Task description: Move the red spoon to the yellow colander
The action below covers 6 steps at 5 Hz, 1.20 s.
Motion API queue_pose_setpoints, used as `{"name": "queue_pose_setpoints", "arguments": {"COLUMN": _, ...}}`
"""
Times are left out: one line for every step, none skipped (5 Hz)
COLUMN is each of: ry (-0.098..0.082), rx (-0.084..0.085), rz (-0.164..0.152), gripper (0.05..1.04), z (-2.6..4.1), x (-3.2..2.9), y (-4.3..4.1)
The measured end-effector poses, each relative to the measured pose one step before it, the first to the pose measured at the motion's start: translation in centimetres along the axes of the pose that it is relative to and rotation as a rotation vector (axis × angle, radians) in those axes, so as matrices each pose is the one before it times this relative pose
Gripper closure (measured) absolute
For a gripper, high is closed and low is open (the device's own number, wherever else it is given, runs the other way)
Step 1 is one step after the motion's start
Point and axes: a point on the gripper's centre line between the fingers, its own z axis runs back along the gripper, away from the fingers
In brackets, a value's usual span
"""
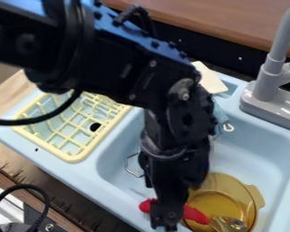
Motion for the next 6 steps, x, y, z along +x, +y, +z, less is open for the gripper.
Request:
{"name": "queue_pose_setpoints", "arguments": {"ry": -0.0129, "rx": -0.0130, "rz": 0.0107, "gripper": 0.615, "z": -0.096, "x": 0.342, "y": -0.183}}
{"name": "queue_pose_setpoints", "arguments": {"ry": -0.0001, "rx": -0.0096, "rz": 0.0140, "gripper": 0.709, "z": -0.225, "x": 0.403, "y": 0.137}}
{"name": "queue_pose_setpoints", "arguments": {"ry": 0.0021, "rx": -0.0031, "rz": 0.0066, "gripper": 0.728, "z": -0.079, "x": 0.060, "y": 0.042}}
{"name": "queue_pose_setpoints", "arguments": {"ry": -0.0001, "rx": -0.0005, "rz": 0.0194, "gripper": 0.733, "z": -0.248, "x": -0.006, "y": 0.363}}
{"name": "queue_pose_setpoints", "arguments": {"ry": 0.0089, "rx": -0.0190, "rz": 0.0442, "gripper": 0.733, "z": 1.650, "x": -0.426, "y": 0.572}}
{"name": "queue_pose_setpoints", "arguments": {"ry": -0.0005, "rx": -0.0274, "rz": 0.0540, "gripper": 0.733, "z": 2.276, "x": 0.213, "y": 1.264}}
